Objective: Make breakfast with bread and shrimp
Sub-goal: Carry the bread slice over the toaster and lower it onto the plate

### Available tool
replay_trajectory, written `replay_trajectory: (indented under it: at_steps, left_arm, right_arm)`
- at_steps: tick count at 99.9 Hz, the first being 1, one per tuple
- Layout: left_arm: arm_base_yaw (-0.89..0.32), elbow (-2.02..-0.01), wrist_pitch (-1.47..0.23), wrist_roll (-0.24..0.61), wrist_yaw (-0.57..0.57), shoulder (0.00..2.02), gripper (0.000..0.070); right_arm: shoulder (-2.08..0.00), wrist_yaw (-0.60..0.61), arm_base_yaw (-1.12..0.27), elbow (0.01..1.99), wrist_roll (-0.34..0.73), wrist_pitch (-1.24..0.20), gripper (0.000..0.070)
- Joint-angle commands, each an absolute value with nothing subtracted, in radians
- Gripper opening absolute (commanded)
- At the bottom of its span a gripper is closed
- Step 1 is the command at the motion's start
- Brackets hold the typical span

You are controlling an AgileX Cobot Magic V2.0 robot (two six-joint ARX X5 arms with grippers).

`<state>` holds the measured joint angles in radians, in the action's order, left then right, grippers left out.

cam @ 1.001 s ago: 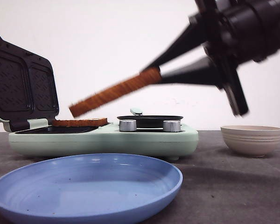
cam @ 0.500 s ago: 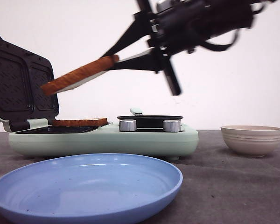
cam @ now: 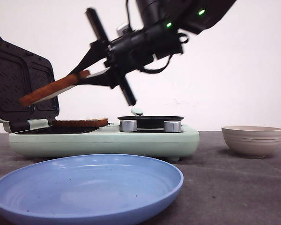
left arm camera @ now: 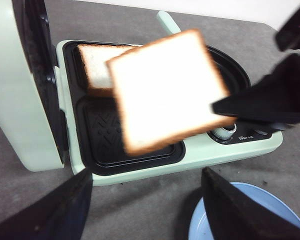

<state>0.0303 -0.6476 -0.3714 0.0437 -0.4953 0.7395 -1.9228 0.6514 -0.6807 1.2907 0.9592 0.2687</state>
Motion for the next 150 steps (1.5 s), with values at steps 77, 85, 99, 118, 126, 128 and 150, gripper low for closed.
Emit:
replay_trajectory:
  at_steps: [77, 85, 99, 118, 126, 128, 150]
  left_arm:
    - [0.031, -0.651, -0.344, 0.039, -0.494, 0.745, 0.0349]
    - [0.031, -0.651, -0.343, 0.039, -0.494, 0.745, 0.0349]
    - [0.031, -0.651, -0.343, 0.039, -0.494, 0.745, 0.0349]
    - [0.031, -0.651, -0.343, 0.038, -0.494, 0.745, 0.0349]
    - [0.031, -0.651, -0.343, 0.038, -0.494, 0.744, 0.0349]
    - [0.031, -0.651, -0.343, 0.038, -0.494, 0.744, 0.0349]
    - [0.031, -0.651, -0.343, 0.038, -0.494, 0.745, 0.0349]
  right_arm:
    - [-2.068, 0.444, -0.745, 1.386, 0.953, 0.185, 0.0000]
    - [-2.068, 0.439, -0.744, 1.386, 0.946, 0.183, 0.0000]
    - [-2.064, 0.443, -0.743, 1.386, 0.942, 0.197, 0.0000]
    - [-2.057, 0.437, -0.732, 1.398, 0.943, 0.202, 0.0000]
    - [-2.057, 0.444, -0.725, 1.408, 0.944, 0.197, 0.0000]
    - [-2.056, 0.445, -0.724, 1.410, 0.945, 0.197, 0.0000]
    - [-2.038, 0.440, -0.722, 1.416, 0.942, 0.197, 0.0000]
